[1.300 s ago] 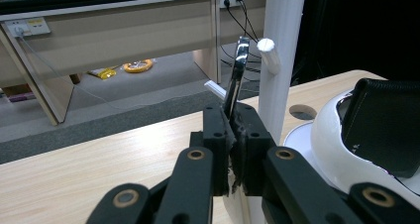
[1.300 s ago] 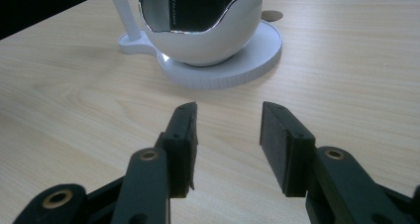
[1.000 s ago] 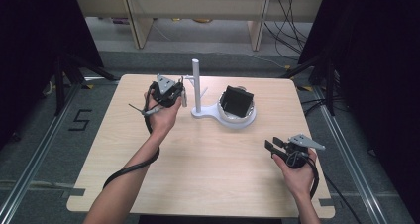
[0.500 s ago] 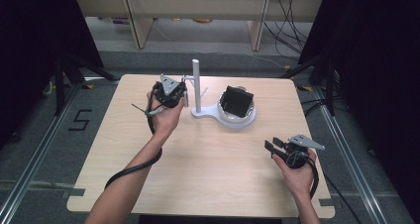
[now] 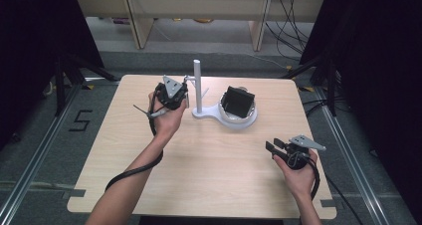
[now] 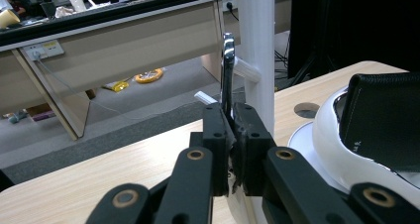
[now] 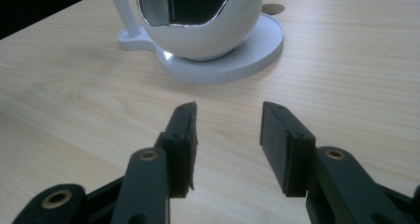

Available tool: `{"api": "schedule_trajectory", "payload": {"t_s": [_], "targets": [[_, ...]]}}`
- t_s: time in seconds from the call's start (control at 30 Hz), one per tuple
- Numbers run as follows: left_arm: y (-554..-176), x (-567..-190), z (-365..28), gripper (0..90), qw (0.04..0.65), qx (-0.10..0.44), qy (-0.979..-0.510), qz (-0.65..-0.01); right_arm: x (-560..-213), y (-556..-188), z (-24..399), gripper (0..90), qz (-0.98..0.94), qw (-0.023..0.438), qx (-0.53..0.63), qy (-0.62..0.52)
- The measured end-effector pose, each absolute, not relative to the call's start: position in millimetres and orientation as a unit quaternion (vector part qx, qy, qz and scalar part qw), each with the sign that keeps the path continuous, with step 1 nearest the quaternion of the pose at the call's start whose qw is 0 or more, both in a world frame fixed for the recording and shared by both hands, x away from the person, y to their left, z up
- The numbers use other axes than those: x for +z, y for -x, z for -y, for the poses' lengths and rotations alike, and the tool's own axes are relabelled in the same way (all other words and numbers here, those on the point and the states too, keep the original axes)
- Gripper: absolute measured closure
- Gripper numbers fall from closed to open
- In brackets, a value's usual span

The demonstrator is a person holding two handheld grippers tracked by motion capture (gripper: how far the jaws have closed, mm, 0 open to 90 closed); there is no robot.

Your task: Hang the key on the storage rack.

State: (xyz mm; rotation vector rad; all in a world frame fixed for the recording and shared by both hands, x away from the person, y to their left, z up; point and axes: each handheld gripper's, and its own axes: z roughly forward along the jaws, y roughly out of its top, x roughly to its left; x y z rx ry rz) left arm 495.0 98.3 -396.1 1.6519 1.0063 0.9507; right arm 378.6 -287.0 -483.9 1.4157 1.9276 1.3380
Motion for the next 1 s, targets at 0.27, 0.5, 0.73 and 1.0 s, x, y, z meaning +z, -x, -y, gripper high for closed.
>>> {"api": "schedule_trajectory", "payload": {"t_s": [0.27, 0.5, 0.73, 1.0], "targets": [[-492.6, -397.0, -97.5, 84.3, 0.467, 0.397, -0.677, -0.406, -485.3, -379.0, 285.7, 58.8, -0.686, 0.201, 0.483, -0.507], [-489.8, -397.2, -96.7, 84.2, 0.463, 0.404, -0.679, -0.402, -485.9, -381.1, 287.3, 58.9, -0.696, 0.206, 0.48, -0.493], [-486.4, -394.6, -94.6, 84.1, 0.456, 0.415, -0.682, -0.393, -485.6, -381.1, 287.3, 58.9, -0.697, 0.212, 0.478, -0.491], [-485.7, -393.2, -93.3, 83.7, 0.457, 0.415, -0.684, -0.39, -485.7, -381.4, 287.1, 58.9, -0.701, 0.213, 0.474, -0.488]]}}
